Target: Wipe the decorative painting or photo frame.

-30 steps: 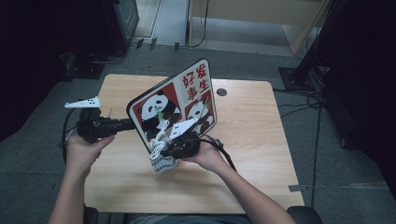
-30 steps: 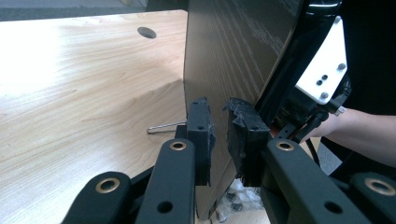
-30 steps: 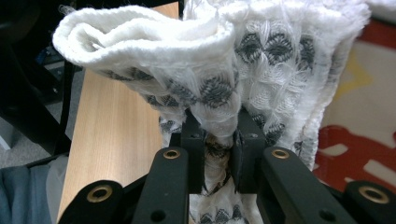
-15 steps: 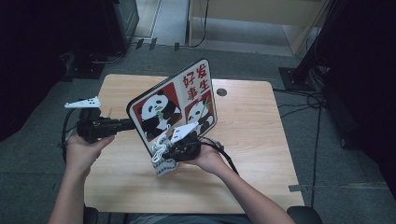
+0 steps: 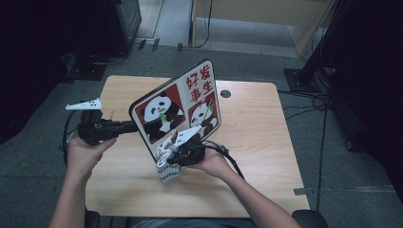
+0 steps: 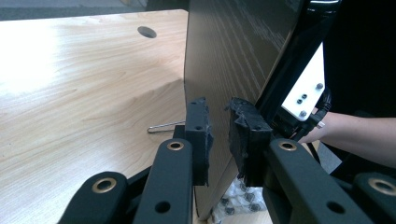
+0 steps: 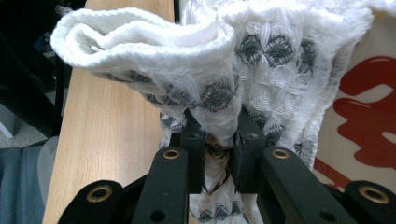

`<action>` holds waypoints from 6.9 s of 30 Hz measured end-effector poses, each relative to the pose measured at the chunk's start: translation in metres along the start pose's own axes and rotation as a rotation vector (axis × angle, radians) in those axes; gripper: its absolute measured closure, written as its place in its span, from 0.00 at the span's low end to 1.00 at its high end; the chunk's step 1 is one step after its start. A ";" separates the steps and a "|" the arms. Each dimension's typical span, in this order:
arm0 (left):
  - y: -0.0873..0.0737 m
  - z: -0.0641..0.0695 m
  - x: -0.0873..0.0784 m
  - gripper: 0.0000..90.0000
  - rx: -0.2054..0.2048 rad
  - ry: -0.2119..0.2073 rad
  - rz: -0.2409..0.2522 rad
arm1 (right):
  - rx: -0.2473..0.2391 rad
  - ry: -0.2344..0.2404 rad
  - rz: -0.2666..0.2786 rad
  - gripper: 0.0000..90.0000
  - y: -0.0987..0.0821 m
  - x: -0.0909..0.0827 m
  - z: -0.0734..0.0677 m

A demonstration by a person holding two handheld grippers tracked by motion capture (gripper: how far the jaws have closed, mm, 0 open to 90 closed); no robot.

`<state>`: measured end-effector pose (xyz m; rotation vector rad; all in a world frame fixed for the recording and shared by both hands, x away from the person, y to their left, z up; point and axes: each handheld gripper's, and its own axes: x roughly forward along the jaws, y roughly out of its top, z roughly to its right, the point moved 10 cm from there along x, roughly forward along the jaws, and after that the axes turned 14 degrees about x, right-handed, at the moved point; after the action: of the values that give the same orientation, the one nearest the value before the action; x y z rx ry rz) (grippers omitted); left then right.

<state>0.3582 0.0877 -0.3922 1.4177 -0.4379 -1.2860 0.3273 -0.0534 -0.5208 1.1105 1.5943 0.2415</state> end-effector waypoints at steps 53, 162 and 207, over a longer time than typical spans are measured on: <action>-0.014 -0.024 -0.040 0.44 -0.020 0.147 0.011 | -0.173 0.128 0.007 0.88 0.090 -0.021 -0.096; -0.021 -0.029 -0.053 0.43 -0.016 0.166 0.028 | 0.015 0.063 0.106 0.90 0.134 -0.047 -0.066; -0.016 -0.023 -0.052 0.45 -0.007 0.154 0.025 | 0.059 0.070 0.068 0.90 0.083 -0.027 -0.049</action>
<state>0.3545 0.1465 -0.3880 1.4887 -0.3463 -1.1481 0.3275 -0.0100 -0.4304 1.2145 1.6362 0.2822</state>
